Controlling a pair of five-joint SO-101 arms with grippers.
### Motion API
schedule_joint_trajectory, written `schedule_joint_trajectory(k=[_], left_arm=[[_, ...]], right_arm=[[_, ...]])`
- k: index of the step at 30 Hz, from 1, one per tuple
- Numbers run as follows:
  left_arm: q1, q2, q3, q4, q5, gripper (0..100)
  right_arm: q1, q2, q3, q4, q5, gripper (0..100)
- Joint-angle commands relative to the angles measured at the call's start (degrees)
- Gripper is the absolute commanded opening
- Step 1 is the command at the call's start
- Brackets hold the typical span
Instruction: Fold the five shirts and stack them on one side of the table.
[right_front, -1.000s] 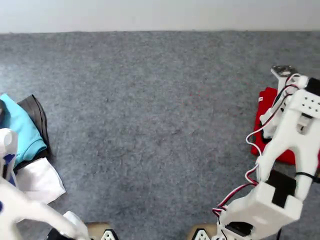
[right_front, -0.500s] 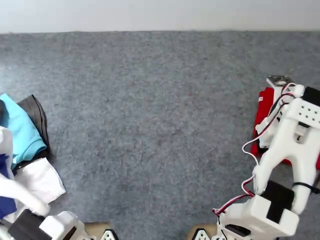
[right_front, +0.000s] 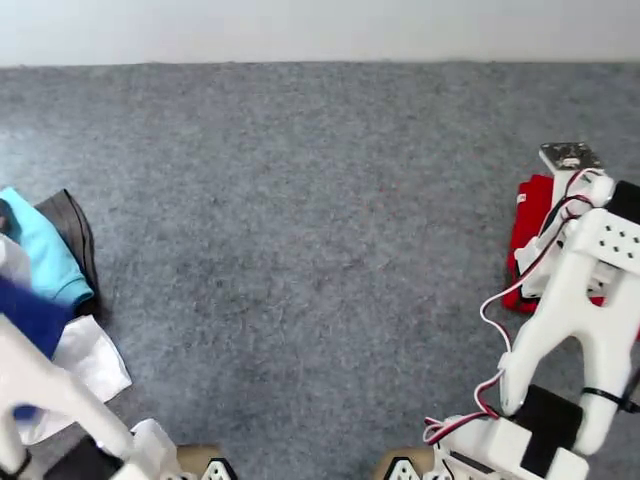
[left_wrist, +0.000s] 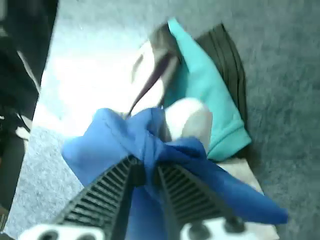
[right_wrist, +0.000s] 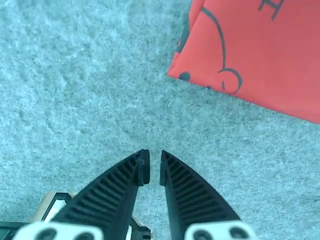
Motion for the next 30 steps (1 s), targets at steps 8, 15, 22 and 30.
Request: schedule_joint_trajectory(k=[8, 15, 22, 30], left_arm=[[20.48, -5.71, -17.98, -5.54, 19.43, 1], [37.98, -5.63, -19.74, -18.9, 22.07, 1], [55.82, -4.22, -19.47, -26.9, 21.98, 1], [71.47, 1.85, -19.47, -26.64, 15.38, 1]], right_arm=[[0.48, -5.85, 5.36, 2.42, -0.62, 5.8], [0.48, -9.1, 11.08, 2.33, -0.62, 5.8], [0.48, -11.47, 13.98, 2.33, -0.62, 5.8], [0.57, -13.05, 15.91, 2.42, -0.53, 5.8]])
